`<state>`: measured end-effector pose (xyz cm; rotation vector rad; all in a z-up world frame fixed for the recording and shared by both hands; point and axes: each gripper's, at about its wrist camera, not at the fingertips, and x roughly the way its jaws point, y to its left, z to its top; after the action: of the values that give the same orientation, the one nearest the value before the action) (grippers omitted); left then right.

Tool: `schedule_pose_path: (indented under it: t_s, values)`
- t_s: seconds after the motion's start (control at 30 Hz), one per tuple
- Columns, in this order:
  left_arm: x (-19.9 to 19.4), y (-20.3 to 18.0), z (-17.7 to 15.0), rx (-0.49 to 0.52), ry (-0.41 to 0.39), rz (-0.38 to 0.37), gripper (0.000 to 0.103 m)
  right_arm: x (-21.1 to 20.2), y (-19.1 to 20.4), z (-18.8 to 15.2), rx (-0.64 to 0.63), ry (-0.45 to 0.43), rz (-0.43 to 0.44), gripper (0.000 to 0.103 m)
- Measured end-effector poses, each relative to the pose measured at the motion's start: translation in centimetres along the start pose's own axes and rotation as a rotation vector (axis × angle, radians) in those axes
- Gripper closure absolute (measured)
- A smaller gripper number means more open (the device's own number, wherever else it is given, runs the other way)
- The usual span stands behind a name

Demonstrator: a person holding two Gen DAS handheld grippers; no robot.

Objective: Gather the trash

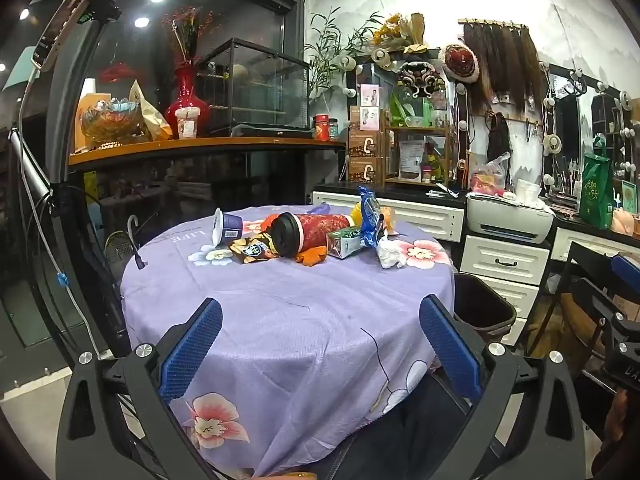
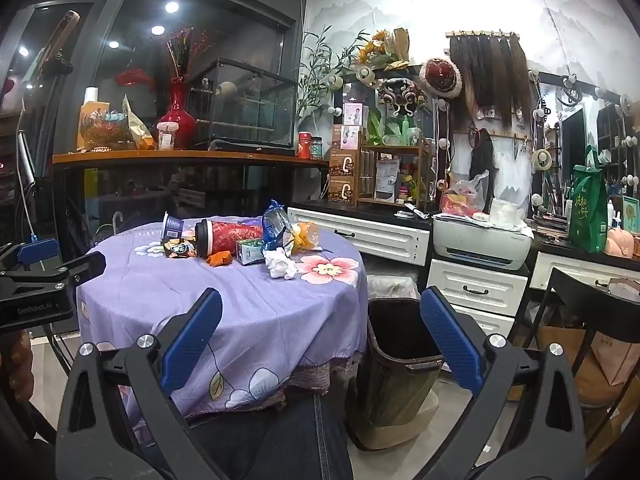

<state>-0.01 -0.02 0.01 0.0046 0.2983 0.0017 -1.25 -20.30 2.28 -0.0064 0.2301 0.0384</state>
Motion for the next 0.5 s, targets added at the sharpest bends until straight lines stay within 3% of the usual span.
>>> schedule_pose_path:
  t_s: [0.5]
  values:
    - [-0.17,-0.18,-0.01,0.011,-0.009,0.002,0.005,-0.1,0.03,0.1,-0.004,-0.005,-0.002,0.005]
